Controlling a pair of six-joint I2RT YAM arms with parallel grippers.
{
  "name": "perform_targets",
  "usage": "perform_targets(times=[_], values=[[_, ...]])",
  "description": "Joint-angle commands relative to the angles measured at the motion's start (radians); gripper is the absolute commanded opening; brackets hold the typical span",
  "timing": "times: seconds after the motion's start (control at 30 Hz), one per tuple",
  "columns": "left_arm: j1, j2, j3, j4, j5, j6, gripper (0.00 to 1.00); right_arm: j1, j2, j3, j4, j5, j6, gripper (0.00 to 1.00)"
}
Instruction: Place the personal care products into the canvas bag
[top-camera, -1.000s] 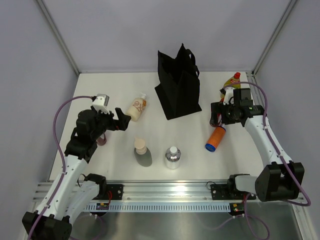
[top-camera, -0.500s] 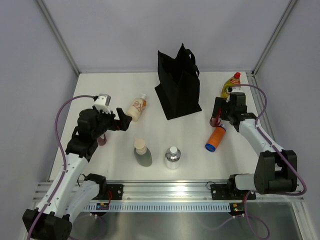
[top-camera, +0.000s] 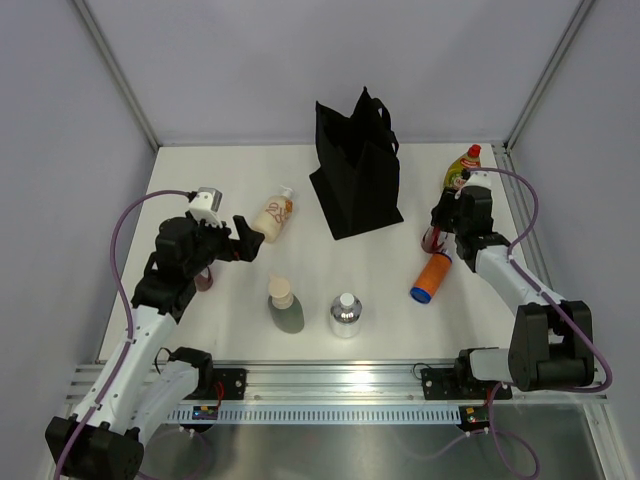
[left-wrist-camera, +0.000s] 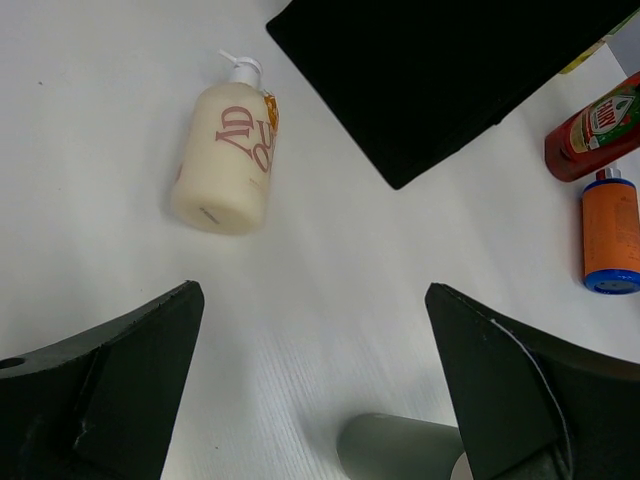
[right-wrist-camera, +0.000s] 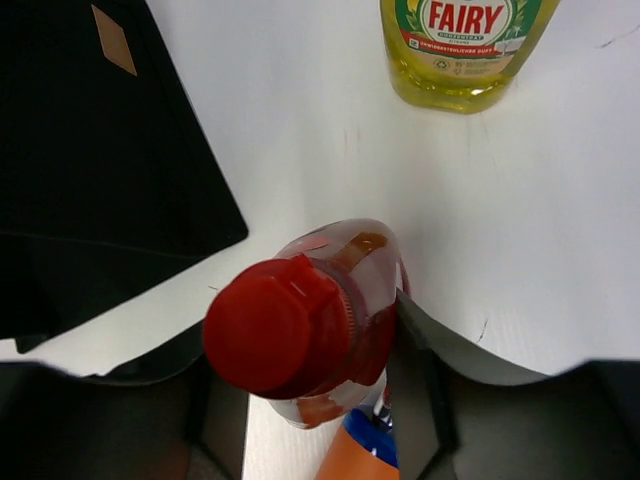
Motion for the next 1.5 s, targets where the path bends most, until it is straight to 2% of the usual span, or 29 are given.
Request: perform_targets(times=[0.0, 0.03, 0.07, 0.2, 0.23, 0.27, 0.4, 0.53, 0.77, 0.87, 1.0, 1.27, 1.37, 1.47], values=[[-0.004, -0.004, 0.033, 0.043, 0.029, 0.019, 0.99, 0.009, -0.039, 0.014, 0.045, 0.030, -0.018, 0.37], [-0.004, -0.004, 0.033, 0.043, 0.029, 0.019, 0.99, 0.008, -0.044, 0.018, 0.034, 0.031, -0.025, 0.30], [-0.004, -0.006, 0.035, 0.043, 0.031, 0.019, 0.99, 0.009, -0.048, 0.023, 0.025, 0.022, -0.036, 0.16], [-0.004, -0.015, 0.033, 0.046, 0.031, 0.020, 0.99, 0.008, -0.108, 0.078, -0.030, -0.056, -0.103, 0.00], [-0.004, -0.018, 0.032, 0.049, 0.034, 0.020, 0.99, 0.009, -0.142, 0.095, -0.045, -0.080, -0.160, 0.00], [-0.004, -0.020, 0.030, 0.051, 0.038, 0.020, 0.99, 0.008, -0.154, 0.113, -0.059, -0.167, -0.183, 0.00], [-0.004, -0.021, 0.027, 0.060, 0.054, 0.019, 0.99, 0.008, -0.159, 0.288, -0.244, -0.367, -0.362, 0.00], [-0.005, -0.024, 0.023, 0.069, 0.072, 0.022, 0.99, 0.008, -0.125, 0.423, -0.349, -0.582, -0.430, 0.00], [-0.008, -0.032, 0.006, 0.101, 0.109, 0.031, 0.99, 0.020, -0.099, 0.705, -0.495, -0.754, -0.378, 0.00], [-0.010, -0.031, 0.000, 0.121, 0.130, 0.031, 0.99, 0.032, -0.032, 0.879, -0.518, -0.832, -0.286, 0.00], [-0.010, -0.021, -0.011, 0.139, 0.147, 0.017, 0.99, 0.084, 0.120, 1.173, -0.520, -0.843, -0.217, 0.00], [-0.011, -0.043, 0.029, 0.075, 0.130, -0.065, 0.99, 0.124, 0.539, 1.558, -0.388, -0.731, -0.131, 0.00], [-0.011, -0.073, 0.038, 0.035, 0.129, -0.072, 0.99, 0.128, 0.657, 1.626, -0.392, -0.687, -0.152, 0.00], [-0.011, -0.096, 0.030, 0.006, 0.124, -0.059, 0.99, 0.129, 0.688, 1.590, -0.395, -0.648, -0.201, 0.00]])
